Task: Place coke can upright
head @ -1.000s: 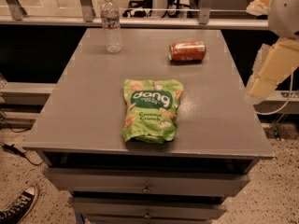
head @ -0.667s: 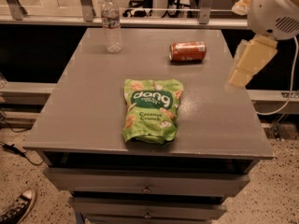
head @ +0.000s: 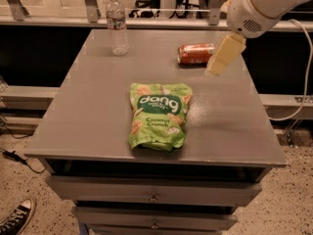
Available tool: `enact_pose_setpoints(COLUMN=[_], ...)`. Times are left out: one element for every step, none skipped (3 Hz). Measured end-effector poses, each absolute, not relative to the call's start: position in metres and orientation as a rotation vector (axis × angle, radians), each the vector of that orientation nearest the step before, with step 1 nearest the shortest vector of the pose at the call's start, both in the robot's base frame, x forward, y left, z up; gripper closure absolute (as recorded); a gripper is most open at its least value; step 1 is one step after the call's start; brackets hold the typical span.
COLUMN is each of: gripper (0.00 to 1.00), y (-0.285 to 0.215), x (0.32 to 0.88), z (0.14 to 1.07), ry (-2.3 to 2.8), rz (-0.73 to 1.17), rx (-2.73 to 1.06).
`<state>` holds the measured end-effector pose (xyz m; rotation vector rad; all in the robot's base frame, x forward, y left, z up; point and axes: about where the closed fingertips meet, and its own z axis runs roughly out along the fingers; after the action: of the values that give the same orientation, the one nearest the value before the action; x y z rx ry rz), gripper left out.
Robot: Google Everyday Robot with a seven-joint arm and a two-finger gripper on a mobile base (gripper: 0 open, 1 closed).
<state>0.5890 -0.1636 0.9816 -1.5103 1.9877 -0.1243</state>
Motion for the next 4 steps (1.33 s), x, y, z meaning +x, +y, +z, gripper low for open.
enact_pose_setpoints(gripper=[0.0,0.0,0.0,0.0], y=[-0.155,-0.151,-0.153,-0.15], x=[0.637,0.681,0.708,0.725], z=[0.966,0.946,0.931,0.917], ry=[1.982,1.988,1.996,1.988], rz=[-0.083,-0.019,0.043,0.11], rx=[-1.445,-1.374,-1.323,-1.336])
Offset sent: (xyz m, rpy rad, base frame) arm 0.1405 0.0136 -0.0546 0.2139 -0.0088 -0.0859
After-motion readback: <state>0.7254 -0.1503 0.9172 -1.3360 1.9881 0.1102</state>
